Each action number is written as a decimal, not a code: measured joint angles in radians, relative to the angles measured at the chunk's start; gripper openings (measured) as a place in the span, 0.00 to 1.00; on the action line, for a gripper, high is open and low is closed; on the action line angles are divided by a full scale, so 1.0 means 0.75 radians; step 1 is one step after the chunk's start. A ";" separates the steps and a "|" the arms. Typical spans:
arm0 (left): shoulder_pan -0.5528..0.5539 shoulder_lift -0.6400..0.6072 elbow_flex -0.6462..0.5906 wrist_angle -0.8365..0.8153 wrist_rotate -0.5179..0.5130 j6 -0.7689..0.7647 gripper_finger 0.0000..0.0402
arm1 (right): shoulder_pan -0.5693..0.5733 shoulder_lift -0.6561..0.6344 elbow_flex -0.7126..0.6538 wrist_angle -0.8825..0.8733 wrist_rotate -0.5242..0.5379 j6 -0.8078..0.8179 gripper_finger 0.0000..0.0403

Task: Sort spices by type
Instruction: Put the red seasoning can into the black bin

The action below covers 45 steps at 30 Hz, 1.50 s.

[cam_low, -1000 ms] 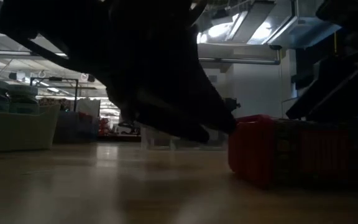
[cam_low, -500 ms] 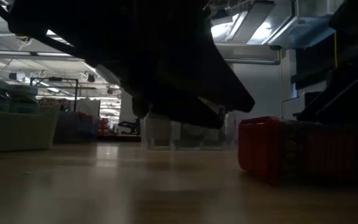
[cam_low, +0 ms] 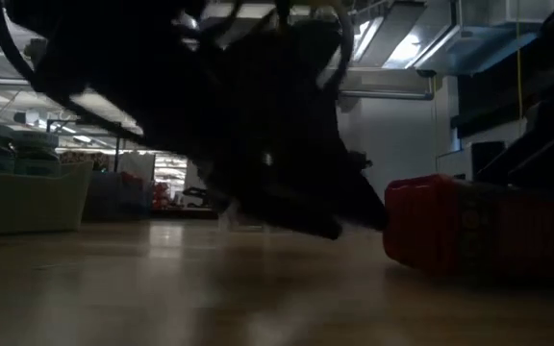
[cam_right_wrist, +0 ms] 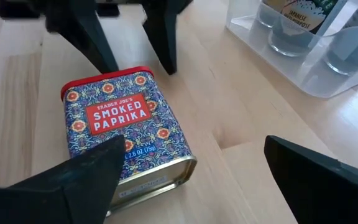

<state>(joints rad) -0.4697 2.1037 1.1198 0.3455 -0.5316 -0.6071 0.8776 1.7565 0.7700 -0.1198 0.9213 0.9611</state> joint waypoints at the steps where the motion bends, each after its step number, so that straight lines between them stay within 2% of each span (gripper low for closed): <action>1: 0.004 0.013 0.000 0.011 -0.001 0.002 0.66 | 0.000 0.000 0.000 0.003 0.000 -0.001 0.96; 10: 0.018 0.029 0.002 0.171 -0.004 0.097 0.66 | 0.002 0.015 0.000 0.007 0.021 0.001 0.96; 18: 0.043 0.026 0.080 0.220 -0.009 0.153 0.66 | -0.002 0.069 0.004 0.068 0.024 0.009 0.96; 27: 0.043 0.025 0.149 0.188 0.015 0.228 0.66 | -0.002 0.067 0.006 0.063 0.025 -0.002 0.96; 30: 0.021 0.025 0.154 0.170 0.015 0.248 0.66 | -0.001 0.038 0.034 0.040 0.017 -0.084 0.96; 35: -0.031 0.016 0.157 0.116 0.016 0.241 0.66 | 0.001 -0.077 0.108 0.002 -0.118 -0.319 0.96; 40: -0.069 0.016 0.157 0.006 0.016 0.187 0.66 | 0.014 -0.184 0.125 -0.097 -0.343 -0.320 0.96; 45: -0.082 0.030 0.155 -0.036 0.016 0.130 0.66 | 0.047 -0.194 0.127 -0.097 -0.430 -0.273 0.96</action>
<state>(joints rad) -0.5312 2.1261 1.2362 0.3187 -0.5198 -0.5095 0.9130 1.6112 0.8654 -0.1923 0.5992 0.7561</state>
